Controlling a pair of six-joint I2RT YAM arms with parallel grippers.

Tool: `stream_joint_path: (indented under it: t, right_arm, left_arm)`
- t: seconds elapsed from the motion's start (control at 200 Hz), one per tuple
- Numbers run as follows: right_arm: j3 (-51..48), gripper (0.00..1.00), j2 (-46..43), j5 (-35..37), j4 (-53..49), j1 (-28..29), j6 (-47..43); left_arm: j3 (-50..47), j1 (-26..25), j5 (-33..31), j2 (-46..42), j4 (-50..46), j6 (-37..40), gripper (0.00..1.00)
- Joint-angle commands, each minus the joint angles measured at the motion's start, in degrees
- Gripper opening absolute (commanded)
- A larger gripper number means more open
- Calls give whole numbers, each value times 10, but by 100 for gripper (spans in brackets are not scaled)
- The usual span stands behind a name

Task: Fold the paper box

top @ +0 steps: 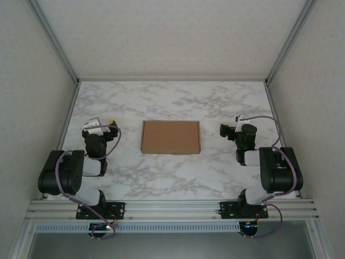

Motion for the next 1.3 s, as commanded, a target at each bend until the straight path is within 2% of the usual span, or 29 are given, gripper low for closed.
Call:
stream_joint_path:
  t: [0.0,0.325,0.566,1.297]
  right_arm:
    - [6,99,0,-9,-5,0,-12]
    - [6,99,-1,-5,-4,2,-12]
    - [6,99,-1,-5,-5,2,-12]
    - [6,99,-1,-13,-4,-3,-11]
  left_arm:
    - [3,-1,7,6,24,4,100]
    - [-11,-25,-36,3,49,18,100]
    - [2,5,32,5,26,4,100]
    - [2,5,20,5,26,1,100]
